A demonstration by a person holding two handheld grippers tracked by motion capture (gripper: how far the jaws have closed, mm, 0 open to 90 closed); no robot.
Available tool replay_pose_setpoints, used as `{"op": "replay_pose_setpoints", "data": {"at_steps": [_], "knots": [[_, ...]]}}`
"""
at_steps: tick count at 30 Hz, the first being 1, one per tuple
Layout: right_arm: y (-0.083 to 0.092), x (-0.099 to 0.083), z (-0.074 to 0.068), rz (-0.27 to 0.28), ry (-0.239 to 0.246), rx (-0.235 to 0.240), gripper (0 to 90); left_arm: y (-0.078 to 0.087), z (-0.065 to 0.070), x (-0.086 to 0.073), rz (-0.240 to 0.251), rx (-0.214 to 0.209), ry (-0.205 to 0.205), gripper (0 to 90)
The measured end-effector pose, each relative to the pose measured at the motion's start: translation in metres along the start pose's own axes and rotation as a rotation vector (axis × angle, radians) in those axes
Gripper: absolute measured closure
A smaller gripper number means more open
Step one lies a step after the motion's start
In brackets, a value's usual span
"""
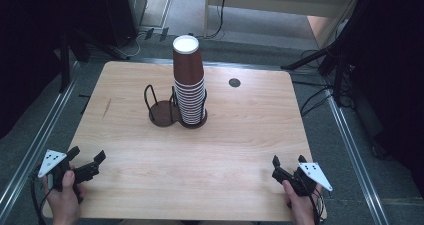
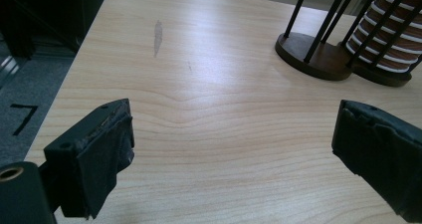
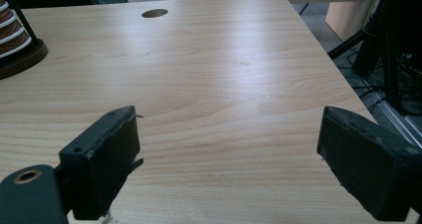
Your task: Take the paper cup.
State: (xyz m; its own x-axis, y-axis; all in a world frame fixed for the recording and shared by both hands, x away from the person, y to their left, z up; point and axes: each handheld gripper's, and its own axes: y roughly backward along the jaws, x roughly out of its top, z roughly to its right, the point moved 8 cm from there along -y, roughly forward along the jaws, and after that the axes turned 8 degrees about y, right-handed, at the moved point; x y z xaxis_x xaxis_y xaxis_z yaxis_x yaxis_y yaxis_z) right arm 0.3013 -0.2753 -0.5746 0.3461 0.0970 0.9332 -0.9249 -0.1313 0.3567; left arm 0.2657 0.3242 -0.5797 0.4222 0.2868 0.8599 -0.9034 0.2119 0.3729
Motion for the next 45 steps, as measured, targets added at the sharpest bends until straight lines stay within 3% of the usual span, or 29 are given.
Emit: {"op": "replay_pose_setpoints", "data": {"at_steps": [4, 6, 16, 21, 25, 29, 35, 38, 45], "knots": [[-0.002, 0.000, -0.005, -0.007, 0.021, 0.010, 14.7, -0.002, -0.001, 0.000, -0.006, 0.017, -0.007, 3.8], [-0.002, 0.001, -0.009, -0.008, 0.064, 0.010, 12.7, -0.004, -0.001, -0.001, -0.014, 0.018, -0.009, 3.9], [-0.011, 0.019, -0.017, -0.023, 0.006, -0.001, 5.6, -0.006, 0.002, -0.003, -0.025, 0.027, -0.032, 3.9], [-0.006, 0.035, -0.021, -0.014, 0.034, 0.009, 4.1, -0.007, 0.003, -0.004, -0.031, 0.043, -0.042, 3.8], [-0.003, 0.046, -0.031, -0.007, 0.025, 0.043, 3.4, -0.007, 0.004, -0.005, -0.033, 0.027, -0.049, 3.8], [-0.006, 0.043, -0.039, -0.006, 0.007, 0.074, 3.4, -0.007, 0.005, -0.005, -0.039, 0.030, -0.054, 3.9], [-0.018, 0.036, -0.051, -0.023, 0.042, 0.069, 3.4, -0.008, 0.006, -0.005, -0.048, 0.016, -0.062, 3.9], [-0.020, 0.045, -0.061, -0.002, 0.069, 0.076, 3.4, -0.008, 0.008, -0.006, -0.048, 0.015, -0.077, 3.9], [-0.028, 0.063, -0.080, 0.018, 0.061, 0.103, 3.4, -0.009, 0.008, -0.006, -0.058, 0.010, -0.078, 3.9]]}}
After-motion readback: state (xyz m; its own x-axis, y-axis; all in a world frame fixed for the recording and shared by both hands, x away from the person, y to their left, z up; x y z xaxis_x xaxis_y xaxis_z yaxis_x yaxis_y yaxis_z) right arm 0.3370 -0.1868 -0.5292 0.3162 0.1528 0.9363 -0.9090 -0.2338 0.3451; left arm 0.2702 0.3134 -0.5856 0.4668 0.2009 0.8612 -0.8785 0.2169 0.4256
